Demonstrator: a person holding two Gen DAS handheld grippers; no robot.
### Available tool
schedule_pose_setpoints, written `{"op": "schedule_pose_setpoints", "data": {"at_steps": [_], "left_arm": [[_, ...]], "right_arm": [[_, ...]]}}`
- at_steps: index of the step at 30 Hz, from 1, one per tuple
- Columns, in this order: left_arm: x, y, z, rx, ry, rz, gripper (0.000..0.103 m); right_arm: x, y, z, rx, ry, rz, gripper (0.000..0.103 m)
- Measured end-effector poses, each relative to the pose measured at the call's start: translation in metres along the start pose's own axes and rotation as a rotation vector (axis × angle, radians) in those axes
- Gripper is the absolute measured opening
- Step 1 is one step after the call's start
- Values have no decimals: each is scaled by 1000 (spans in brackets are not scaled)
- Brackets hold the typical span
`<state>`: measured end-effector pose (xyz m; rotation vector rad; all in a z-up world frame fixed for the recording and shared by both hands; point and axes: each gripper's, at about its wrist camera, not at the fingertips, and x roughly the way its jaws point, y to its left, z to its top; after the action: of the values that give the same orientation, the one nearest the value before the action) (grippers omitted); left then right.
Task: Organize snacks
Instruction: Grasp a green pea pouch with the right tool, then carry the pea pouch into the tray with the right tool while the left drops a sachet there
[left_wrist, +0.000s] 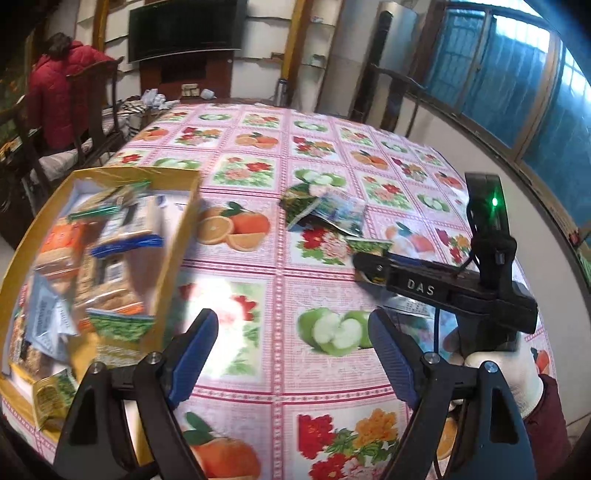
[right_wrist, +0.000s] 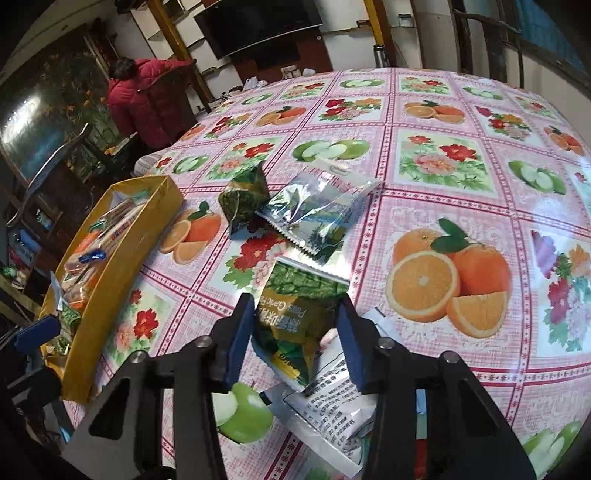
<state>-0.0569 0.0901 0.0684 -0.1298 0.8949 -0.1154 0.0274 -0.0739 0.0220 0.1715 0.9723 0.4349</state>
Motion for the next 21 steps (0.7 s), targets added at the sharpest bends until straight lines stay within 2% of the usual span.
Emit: {"op": "schedule_pose_setpoints", "data": {"at_steps": [3,6,11,14,19,20,21], "left_arm": [[14,-17,-1,36,26,-59,83],[31,-35,2,73,54,-104,83],[58,-75,12,194,71,-120,83],[78,-94,16,236,95,-118,83],[102,-114,11,323,126,-19,83],[104,-115,8,339,129,-5,81],[106,-117,6,352,135,-1,70]], "right_arm": [[-8,-9,0,31,-21,9,43],[-24,-25,3,115,-70,51,42],[-58,-65,6,252,-165,76,42],[-67,-83,4,300,-185,69,39],[-70,-89,7,315,-195,82,38],[-69,-89,7,304,-189,71,38],[-67,-87,8,287,-178,42,38]]}}
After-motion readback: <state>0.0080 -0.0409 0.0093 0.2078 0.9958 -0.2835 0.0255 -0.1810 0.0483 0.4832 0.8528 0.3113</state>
